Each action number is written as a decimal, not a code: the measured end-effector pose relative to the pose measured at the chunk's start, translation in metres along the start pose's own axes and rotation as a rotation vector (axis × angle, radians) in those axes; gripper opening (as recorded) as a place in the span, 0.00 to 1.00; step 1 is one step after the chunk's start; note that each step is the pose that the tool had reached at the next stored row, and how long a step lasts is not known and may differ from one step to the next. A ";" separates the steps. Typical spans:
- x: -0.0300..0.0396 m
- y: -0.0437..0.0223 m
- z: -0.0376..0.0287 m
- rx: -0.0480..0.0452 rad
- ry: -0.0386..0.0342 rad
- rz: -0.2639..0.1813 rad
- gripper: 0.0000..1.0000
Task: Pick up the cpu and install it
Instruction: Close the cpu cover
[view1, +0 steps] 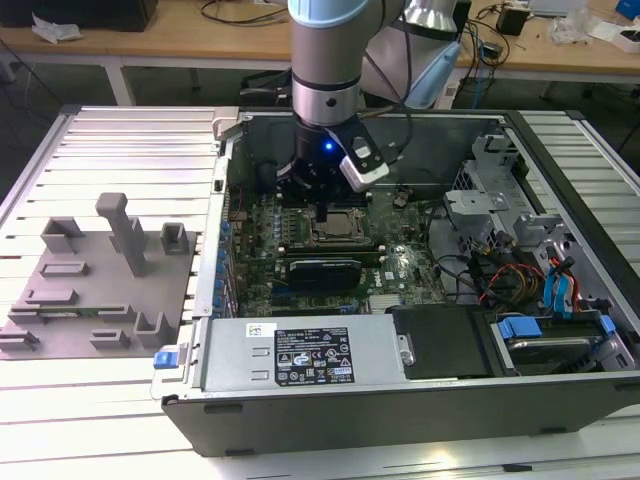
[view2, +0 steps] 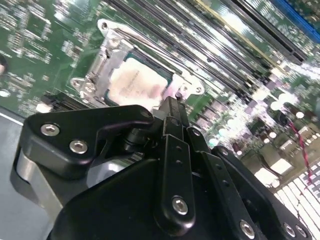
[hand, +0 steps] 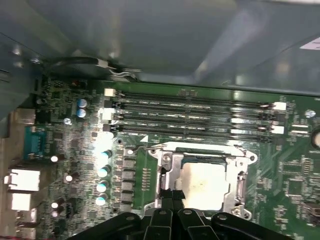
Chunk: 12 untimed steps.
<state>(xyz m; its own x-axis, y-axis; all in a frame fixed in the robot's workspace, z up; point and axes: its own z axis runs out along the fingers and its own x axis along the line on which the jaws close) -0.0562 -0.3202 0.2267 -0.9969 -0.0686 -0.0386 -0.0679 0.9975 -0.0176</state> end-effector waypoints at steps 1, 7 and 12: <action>-0.0016 0.0000 0.0001 0.0004 -0.0080 0.000 0.11; -0.0226 -0.0021 0.0016 0.0007 -0.0080 0.005 0.11; -0.0249 -0.0023 0.0024 0.0027 -0.0072 0.050 0.11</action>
<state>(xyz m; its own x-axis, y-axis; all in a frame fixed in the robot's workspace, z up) -0.0311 -0.3208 0.2253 -0.9987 -0.0185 -0.0466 -0.0176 0.9997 -0.0182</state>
